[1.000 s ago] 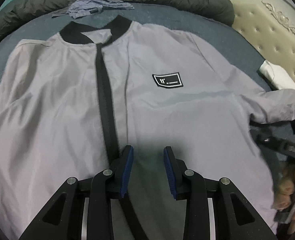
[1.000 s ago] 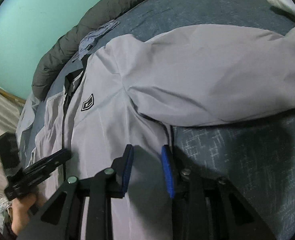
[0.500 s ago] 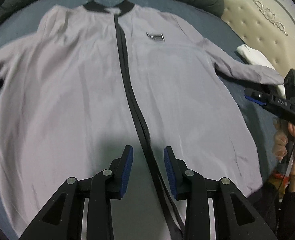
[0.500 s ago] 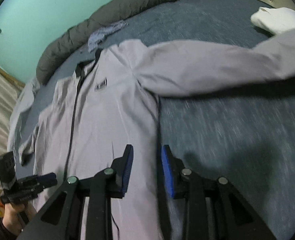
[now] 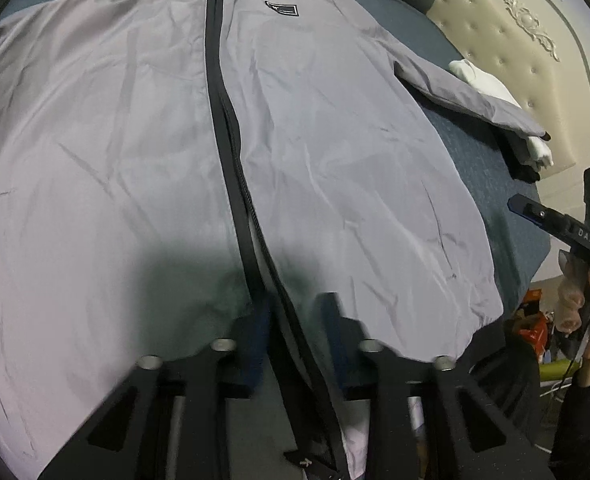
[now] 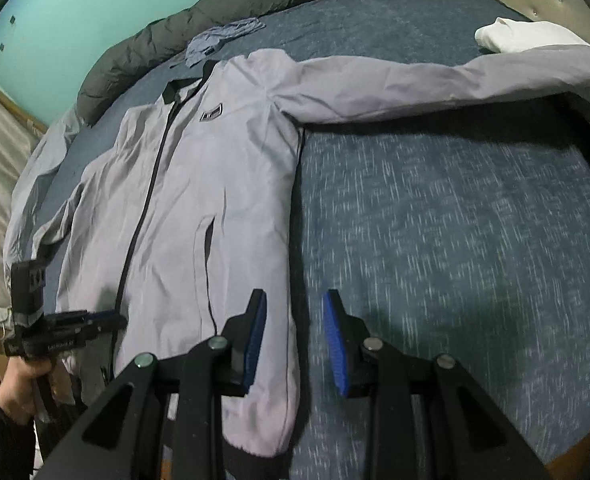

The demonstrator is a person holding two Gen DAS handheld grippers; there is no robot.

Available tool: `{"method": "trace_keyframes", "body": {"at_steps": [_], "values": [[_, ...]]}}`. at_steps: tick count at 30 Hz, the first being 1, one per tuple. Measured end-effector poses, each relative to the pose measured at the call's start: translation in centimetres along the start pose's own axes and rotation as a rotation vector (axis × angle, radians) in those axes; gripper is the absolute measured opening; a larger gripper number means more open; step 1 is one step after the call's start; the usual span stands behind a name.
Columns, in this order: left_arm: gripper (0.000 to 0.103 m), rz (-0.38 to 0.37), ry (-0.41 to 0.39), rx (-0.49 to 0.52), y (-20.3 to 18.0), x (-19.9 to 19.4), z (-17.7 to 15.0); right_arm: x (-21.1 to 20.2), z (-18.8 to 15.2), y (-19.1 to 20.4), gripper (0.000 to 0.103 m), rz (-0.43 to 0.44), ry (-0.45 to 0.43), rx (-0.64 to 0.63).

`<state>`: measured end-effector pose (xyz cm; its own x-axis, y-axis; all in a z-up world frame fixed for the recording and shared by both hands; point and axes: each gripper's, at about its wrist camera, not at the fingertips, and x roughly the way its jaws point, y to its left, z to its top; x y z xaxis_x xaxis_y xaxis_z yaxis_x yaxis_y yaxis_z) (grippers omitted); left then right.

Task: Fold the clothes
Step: 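Grasp the black sleeve cuff with the left tool and lift it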

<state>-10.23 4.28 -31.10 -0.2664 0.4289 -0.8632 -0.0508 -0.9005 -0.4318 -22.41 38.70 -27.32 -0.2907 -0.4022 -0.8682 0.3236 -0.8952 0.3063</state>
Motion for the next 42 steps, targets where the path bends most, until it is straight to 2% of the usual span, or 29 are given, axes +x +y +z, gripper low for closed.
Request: {"method": "trace_keyframes", "body": {"at_steps": [6,12,13,15,17,20,24,27,30,33,37,42], "values": [[0.006,0.002,-0.023,0.009,-0.1,-1.0,-0.5,0.1,-0.9,0.0,0.029,0.007,0.012,0.010],[0.007,0.016,-0.058,-0.041,0.8,-2.1,0.2,0.8,-0.9,1.4,0.029,0.044,0.016,0.001],[0.009,0.020,-0.064,-0.049,1.1,-2.4,0.5,1.0,-0.9,1.7,0.029,0.052,0.017,-0.001],[0.023,0.038,-0.091,-0.068,2.3,-3.8,0.8,1.4,-0.5,2.5,0.029,0.075,0.013,-0.006],[0.030,0.054,-0.116,-0.092,3.7,-5.0,1.2,1.9,-0.1,3.6,0.029,0.100,0.005,-0.021],[0.035,0.104,-0.159,-0.147,7.2,-7.5,1.7,2.6,0.4,4.9,0.029,0.129,-0.005,-0.030],[0.048,0.190,-0.217,-0.233,13.3,-11.5,2.4,3.9,1.2,6.7,0.029,0.163,-0.010,-0.044],[0.051,0.271,-0.263,-0.285,17.8,-14.5,2.8,5.1,1.9,8.0,0.029,0.176,-0.005,-0.058],[0.051,0.366,-0.286,-0.318,22.2,-16.9,2.9,6.2,2.5,8.9,0.029,0.190,0.004,-0.062],[0.051,0.423,-0.269,-0.357,26.4,-17.9,2.5,7.0,2.9,9.7,0.029,0.198,0.006,-0.071],[0.051,0.475,-0.246,-0.405,30.6,-18.5,2.1,7.9,3.4,10.5,0.029,0.202,0.015,-0.080],[0.051,0.512,-0.278,-0.441,33.7,-19.7,2.7,8.6,3.7,10.6,0.029,0.195,0.024,-0.090]]}}
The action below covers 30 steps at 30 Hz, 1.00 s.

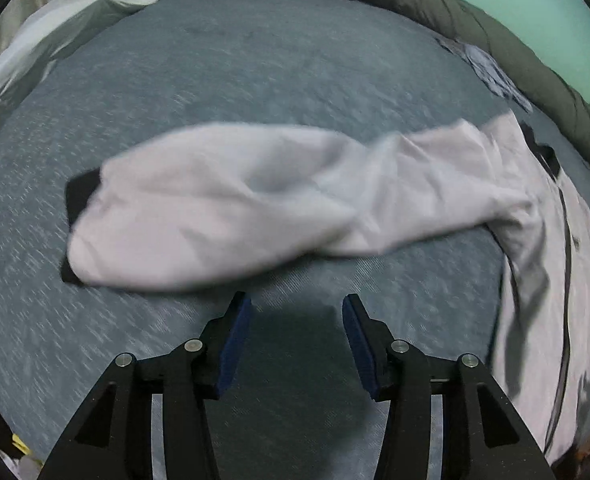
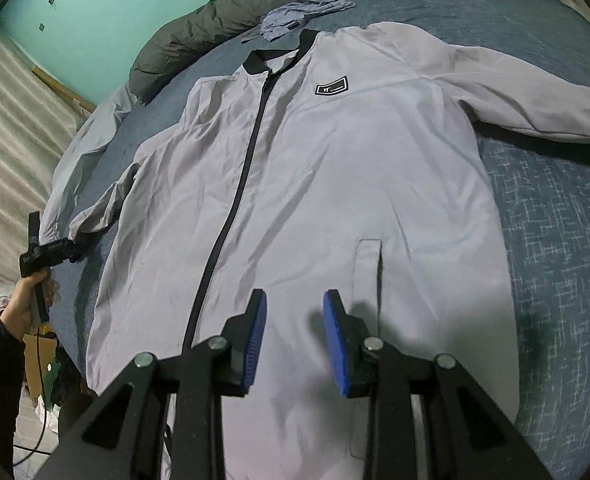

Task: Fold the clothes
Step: 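Grasp the black sleeve cuff with the left tool and lift it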

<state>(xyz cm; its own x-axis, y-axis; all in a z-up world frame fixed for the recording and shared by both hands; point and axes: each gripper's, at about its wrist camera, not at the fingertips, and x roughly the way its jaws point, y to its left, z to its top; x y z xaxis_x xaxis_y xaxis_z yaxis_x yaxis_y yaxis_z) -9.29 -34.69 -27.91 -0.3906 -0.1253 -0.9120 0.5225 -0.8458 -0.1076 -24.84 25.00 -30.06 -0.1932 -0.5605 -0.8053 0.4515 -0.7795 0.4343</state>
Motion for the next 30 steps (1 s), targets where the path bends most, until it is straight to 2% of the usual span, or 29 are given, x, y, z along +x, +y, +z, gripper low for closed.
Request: {"method": "trace_keyframes", "body": {"at_steps": [6,11,17,30], "values": [[0.051,0.062,-0.046,0.009,0.5,0.6,2.6,0.5,0.5,-0.2,0.029,-0.013,0.004,-0.003],[0.051,0.079,-0.089,0.000,1.7,0.2,5.7,1.0,0.4,0.0,0.029,-0.017,0.014,-0.014],[0.051,0.097,-0.169,-0.106,4.4,-1.0,8.7,1.8,0.6,-0.2,0.029,-0.017,0.023,-0.003],[0.051,0.163,-0.179,-0.188,9.9,1.2,12.1,3.2,0.8,0.0,0.029,-0.044,0.049,-0.016]]}}
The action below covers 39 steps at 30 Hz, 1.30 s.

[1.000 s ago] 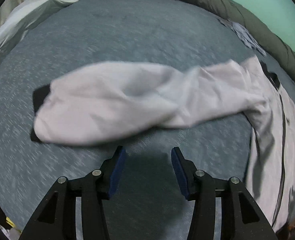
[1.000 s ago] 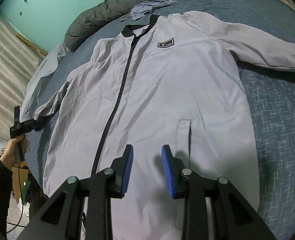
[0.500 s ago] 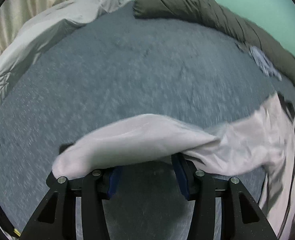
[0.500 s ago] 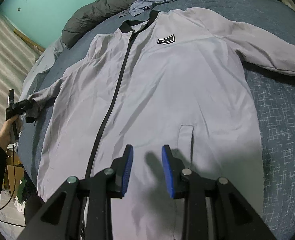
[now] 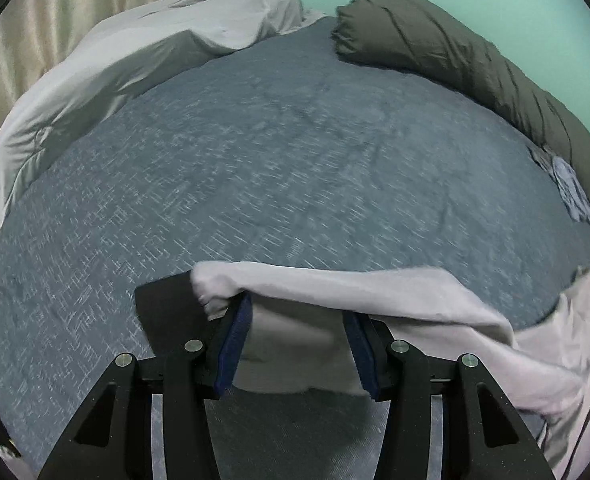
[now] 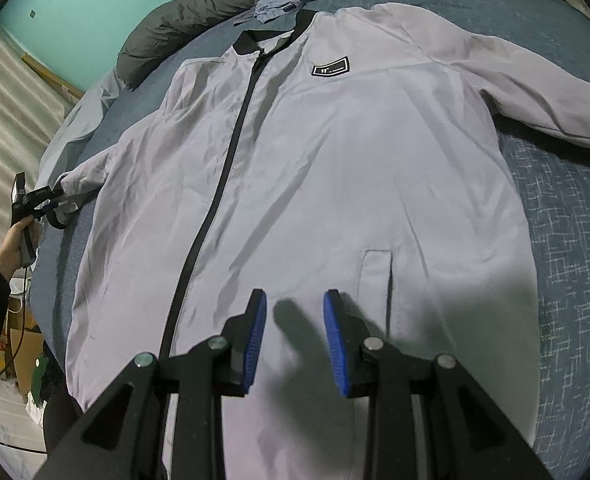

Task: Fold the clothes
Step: 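Grasp the black sleeve cuff with the left tool and lift it, then pull the held sleeve outward with the left tool and lay it flat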

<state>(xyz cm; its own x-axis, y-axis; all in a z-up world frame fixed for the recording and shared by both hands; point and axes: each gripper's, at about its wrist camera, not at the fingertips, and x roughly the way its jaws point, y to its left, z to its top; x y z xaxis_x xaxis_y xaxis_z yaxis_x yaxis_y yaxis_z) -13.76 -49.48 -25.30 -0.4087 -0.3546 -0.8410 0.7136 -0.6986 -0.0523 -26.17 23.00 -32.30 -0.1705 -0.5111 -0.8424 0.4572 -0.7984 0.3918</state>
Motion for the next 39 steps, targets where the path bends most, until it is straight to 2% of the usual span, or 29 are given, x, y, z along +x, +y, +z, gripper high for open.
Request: {"method": "trace_keyframes", "body": {"at_steps": [4,11,13,14,17,23,26,29,31,33,34,36,39], "values": [[0.051,0.003,0.011,0.002,0.8,1.3,0.0,0.6,0.0,0.1,0.029,-0.010,0.012,0.000],[0.052,-0.067,-0.045,0.057,2.3,-1.1,0.7,1.0,0.3,0.7,0.029,-0.005,0.006,-0.004],[0.055,-0.071,-0.052,0.061,3.2,-2.0,0.7,1.0,0.3,1.0,0.029,0.004,0.005,-0.005],[0.059,-0.063,-0.050,0.057,3.7,-2.1,0.6,1.0,0.3,1.2,0.029,0.008,0.005,-0.006],[0.060,-0.044,-0.030,0.033,5.4,-2.0,0.2,1.2,0.1,1.9,0.029,0.013,0.007,-0.017],[0.060,-0.082,-0.001,-0.041,6.8,0.2,-1.3,1.1,0.3,2.8,0.029,0.014,0.004,-0.043],[0.066,-0.107,-0.004,-0.074,7.3,1.3,-1.4,1.1,0.5,2.9,0.029,0.008,0.005,-0.051],[0.066,-0.137,-0.006,-0.070,6.8,2.3,-1.6,1.2,0.6,2.8,0.029,0.004,0.004,-0.048],[0.060,-0.138,-0.008,-0.055,6.4,2.5,-1.7,1.4,0.6,2.7,0.029,0.004,0.007,-0.047],[0.041,-0.139,-0.008,-0.048,6.3,2.2,-1.5,1.5,0.6,2.9,0.029,0.005,0.010,-0.049],[0.036,-0.139,-0.009,-0.045,6.2,2.0,-1.3,1.5,0.5,3.0,0.029,0.008,0.011,-0.050],[0.021,-0.134,-0.007,-0.033,6.1,1.3,-1.0,1.5,0.5,3.2,0.029,0.015,0.011,-0.052],[0.015,-0.124,0.006,-0.012,6.1,-0.7,-0.2,1.2,0.4,3.7,0.029,0.033,0.003,-0.054]]}}
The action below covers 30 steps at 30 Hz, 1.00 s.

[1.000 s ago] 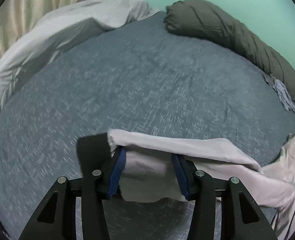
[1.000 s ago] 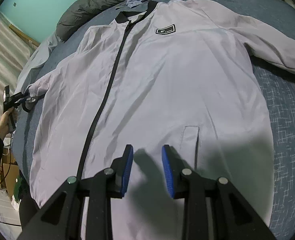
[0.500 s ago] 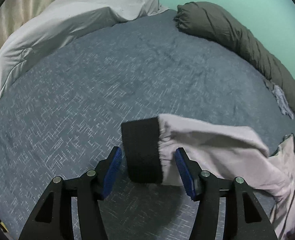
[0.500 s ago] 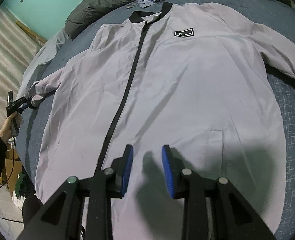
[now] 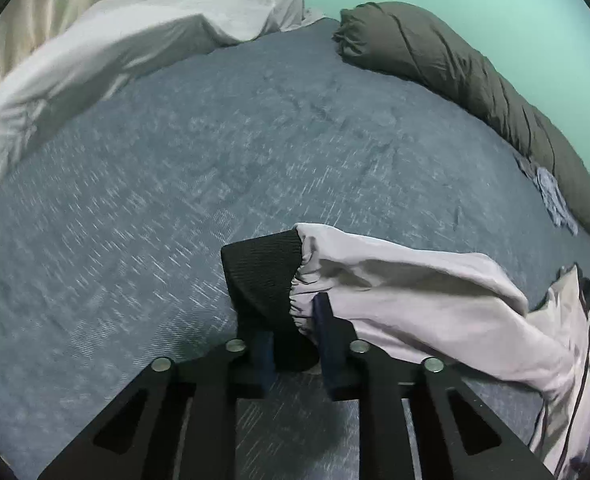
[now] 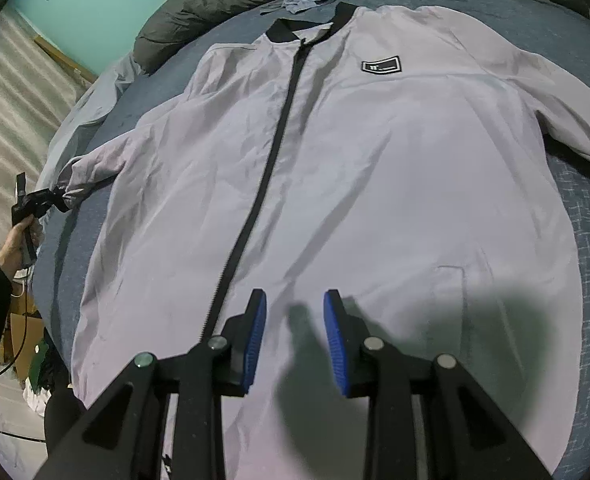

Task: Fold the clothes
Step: 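Pull the held sleeve outward with the left tool and lay it flat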

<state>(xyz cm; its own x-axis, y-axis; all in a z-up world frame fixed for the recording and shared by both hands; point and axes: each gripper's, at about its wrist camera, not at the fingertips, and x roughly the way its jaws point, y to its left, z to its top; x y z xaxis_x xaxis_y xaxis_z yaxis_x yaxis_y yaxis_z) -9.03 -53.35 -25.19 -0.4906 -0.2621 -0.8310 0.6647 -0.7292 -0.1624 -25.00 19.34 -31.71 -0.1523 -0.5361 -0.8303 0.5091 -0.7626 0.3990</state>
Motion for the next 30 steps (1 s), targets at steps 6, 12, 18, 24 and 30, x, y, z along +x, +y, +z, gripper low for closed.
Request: {"method": "trace_keyframes", "body": {"at_steps": [6,12,18,24,30], "values": [[0.010,-0.001,0.108,-0.013,0.7,-4.8,1.3,-2.1,0.0,1.5,0.029,0.041,-0.040,-0.022],[0.010,0.000,0.311,-0.058,3.0,-5.2,-1.2,-3.1,-0.1,2.6,0.029,0.068,-0.053,-0.044],[0.020,0.050,0.382,-0.116,5.1,-1.7,-5.3,-3.2,-0.4,2.8,0.029,0.062,-0.046,-0.056],[0.034,0.100,0.181,-0.060,4.9,-2.5,-4.9,-3.0,-0.6,2.4,0.029,0.048,-0.044,-0.046],[0.045,0.131,0.042,0.051,3.8,-3.8,-4.6,-2.0,-0.8,3.1,0.029,0.055,-0.025,-0.050]]}}
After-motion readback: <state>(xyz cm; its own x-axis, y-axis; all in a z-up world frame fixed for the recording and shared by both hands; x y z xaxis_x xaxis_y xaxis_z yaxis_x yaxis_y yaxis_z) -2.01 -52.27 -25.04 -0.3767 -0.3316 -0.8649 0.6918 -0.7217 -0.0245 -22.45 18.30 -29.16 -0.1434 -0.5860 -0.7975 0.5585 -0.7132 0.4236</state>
